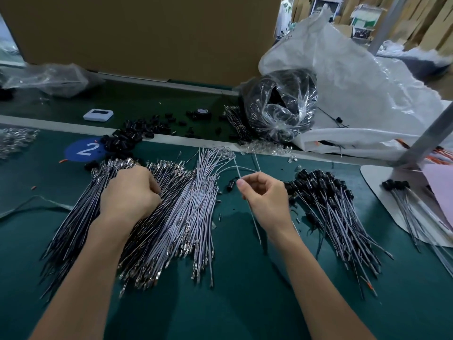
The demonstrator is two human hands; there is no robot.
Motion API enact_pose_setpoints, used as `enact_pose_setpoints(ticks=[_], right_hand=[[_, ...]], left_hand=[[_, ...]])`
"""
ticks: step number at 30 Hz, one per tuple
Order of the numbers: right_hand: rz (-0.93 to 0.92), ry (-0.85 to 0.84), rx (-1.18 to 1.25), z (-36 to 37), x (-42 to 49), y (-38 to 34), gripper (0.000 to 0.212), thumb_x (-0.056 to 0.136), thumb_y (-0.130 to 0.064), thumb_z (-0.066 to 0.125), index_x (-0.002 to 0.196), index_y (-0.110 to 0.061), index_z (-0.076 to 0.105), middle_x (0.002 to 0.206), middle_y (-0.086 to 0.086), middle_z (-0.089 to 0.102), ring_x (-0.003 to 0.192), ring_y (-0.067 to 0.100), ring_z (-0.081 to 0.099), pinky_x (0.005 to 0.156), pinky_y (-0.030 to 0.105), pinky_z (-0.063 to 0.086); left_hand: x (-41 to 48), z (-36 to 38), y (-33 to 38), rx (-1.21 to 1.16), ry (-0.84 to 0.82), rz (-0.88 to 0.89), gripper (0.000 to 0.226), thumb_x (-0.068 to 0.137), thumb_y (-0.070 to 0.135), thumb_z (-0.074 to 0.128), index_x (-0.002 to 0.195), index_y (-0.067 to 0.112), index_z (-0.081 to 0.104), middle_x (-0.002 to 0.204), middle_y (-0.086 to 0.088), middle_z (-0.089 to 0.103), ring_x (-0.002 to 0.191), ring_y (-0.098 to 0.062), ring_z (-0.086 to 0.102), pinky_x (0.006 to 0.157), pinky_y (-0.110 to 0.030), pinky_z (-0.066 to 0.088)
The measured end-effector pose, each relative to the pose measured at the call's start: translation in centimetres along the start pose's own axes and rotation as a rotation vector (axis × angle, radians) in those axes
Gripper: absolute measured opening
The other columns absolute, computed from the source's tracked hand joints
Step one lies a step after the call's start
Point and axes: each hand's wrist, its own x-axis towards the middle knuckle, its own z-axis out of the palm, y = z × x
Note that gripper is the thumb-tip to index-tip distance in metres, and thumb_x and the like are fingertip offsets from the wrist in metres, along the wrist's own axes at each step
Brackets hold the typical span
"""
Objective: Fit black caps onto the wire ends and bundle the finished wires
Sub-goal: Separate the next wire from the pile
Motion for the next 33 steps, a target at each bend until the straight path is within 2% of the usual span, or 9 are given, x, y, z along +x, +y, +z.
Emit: enact_pose_setpoints(ticks=[4, 8, 12, 16, 19, 22, 25, 30, 33], right_hand=[[-0.003, 0.037, 0.015, -0.1, 0.0, 0.0, 0.009, 0.088, -0.020, 0.071, 0.078, -0.020, 0.070, 0.066, -0.007, 0.066, 0.063, 0.007, 0.060, 0.062, 0.020, 0.050], [0.011, 0.058, 0.029, -0.3, 0.1, -0.1, 0.009, 0.088, -0.019, 0.070, 0.079, -0.018, 0.070, 0.068, -0.002, 0.067, 0.064, 0.010, 0.061, 0.063, 0.023, 0.051], [0.006, 0.052, 0.029, -0.4, 0.0, -0.2, 0.011, 0.089, -0.018, 0.069, 0.078, -0.017, 0.070, 0.062, -0.007, 0.065, 0.060, 0.006, 0.059, 0.061, 0.021, 0.049], [-0.006, 0.083, 0.038, -0.5, 0.0, -0.3, 0.012, 0.090, -0.018, 0.068, 0.079, -0.017, 0.070, 0.061, -0.008, 0.064, 0.059, 0.004, 0.059, 0.060, 0.020, 0.047], [0.005, 0.113, 0.082, -0.6, 0.0, -0.5, 0.012, 0.091, -0.019, 0.068, 0.079, -0.018, 0.070, 0.061, -0.008, 0.064, 0.059, 0.004, 0.058, 0.061, 0.020, 0.046], [0.099, 0.098, 0.256, -1.1, 0.1, -0.9, 0.016, 0.089, -0.017, 0.070, 0.074, -0.014, 0.072, 0.058, -0.005, 0.063, 0.052, 0.003, 0.052, 0.053, 0.016, 0.043], [0.186, 0.051, 0.419, -1.7, 0.2, -1.3, 0.020, 0.089, -0.014, 0.069, 0.069, -0.011, 0.072, 0.059, 0.002, 0.063, 0.052, 0.007, 0.050, 0.052, 0.018, 0.041], [0.222, -0.013, 0.436, -1.6, 0.1, -1.4, 0.019, 0.087, -0.013, 0.069, 0.068, -0.012, 0.073, 0.065, 0.003, 0.066, 0.060, 0.011, 0.053, 0.056, 0.019, 0.042], [0.221, -0.033, 0.479, -1.3, 0.0, -1.3, 0.021, 0.086, -0.010, 0.070, 0.066, -0.015, 0.074, 0.070, 0.005, 0.066, 0.067, 0.014, 0.055, 0.068, 0.024, 0.046]], left_hand=[[-0.1, 0.1, -0.2, 0.038, 0.033, 0.053, 0.036, 0.084, 0.003, 0.063, 0.064, 0.033, 0.057, 0.088, -0.002, 0.069, 0.083, -0.026, 0.064, 0.077, -0.041, 0.057], [-0.2, 0.4, 0.2, 0.092, -0.036, 0.065, 0.027, 0.084, 0.028, 0.075, 0.066, 0.031, 0.056, 0.082, 0.004, 0.066, 0.084, -0.022, 0.063, 0.080, -0.038, 0.056], [0.0, 0.5, 0.3, 0.044, -0.046, 0.061, 0.030, 0.085, 0.024, 0.075, 0.059, 0.029, 0.061, 0.072, 0.005, 0.063, 0.076, -0.019, 0.061, 0.074, -0.037, 0.056], [-0.3, 0.6, 0.5, 0.039, 0.085, 0.082, 0.024, 0.091, 0.025, 0.068, 0.068, 0.029, 0.059, 0.077, 0.005, 0.062, 0.074, -0.019, 0.058, 0.063, -0.031, 0.045], [-0.6, 0.5, 1.2, -0.163, 0.241, 0.311, 0.012, 0.088, 0.015, 0.070, 0.083, 0.022, 0.063, 0.082, 0.005, 0.065, 0.065, -0.007, 0.055, 0.061, -0.023, 0.041], [-1.6, 1.2, 3.2, -0.377, 0.186, 0.618, 0.026, 0.083, -0.003, 0.069, 0.100, 0.017, 0.071, 0.082, 0.012, 0.067, 0.069, 0.003, 0.063, 0.065, -0.012, 0.051], [-2.5, 3.1, 5.1, -0.475, 0.129, 0.824, 0.035, 0.080, -0.017, 0.062, 0.092, 0.012, 0.076, 0.085, 0.005, 0.073, 0.079, -0.005, 0.067, 0.078, -0.019, 0.054], [-3.1, 6.0, 6.7, -0.524, 0.118, 0.946, 0.036, 0.074, -0.019, 0.061, 0.081, 0.012, 0.076, 0.081, 0.001, 0.073, 0.074, -0.013, 0.066, 0.074, -0.023, 0.049], [-3.2, 6.7, 7.4, -0.551, 0.108, 0.954, 0.037, 0.074, -0.020, 0.060, 0.082, 0.013, 0.076, 0.084, 0.001, 0.074, 0.080, -0.015, 0.068, 0.079, -0.025, 0.050]])
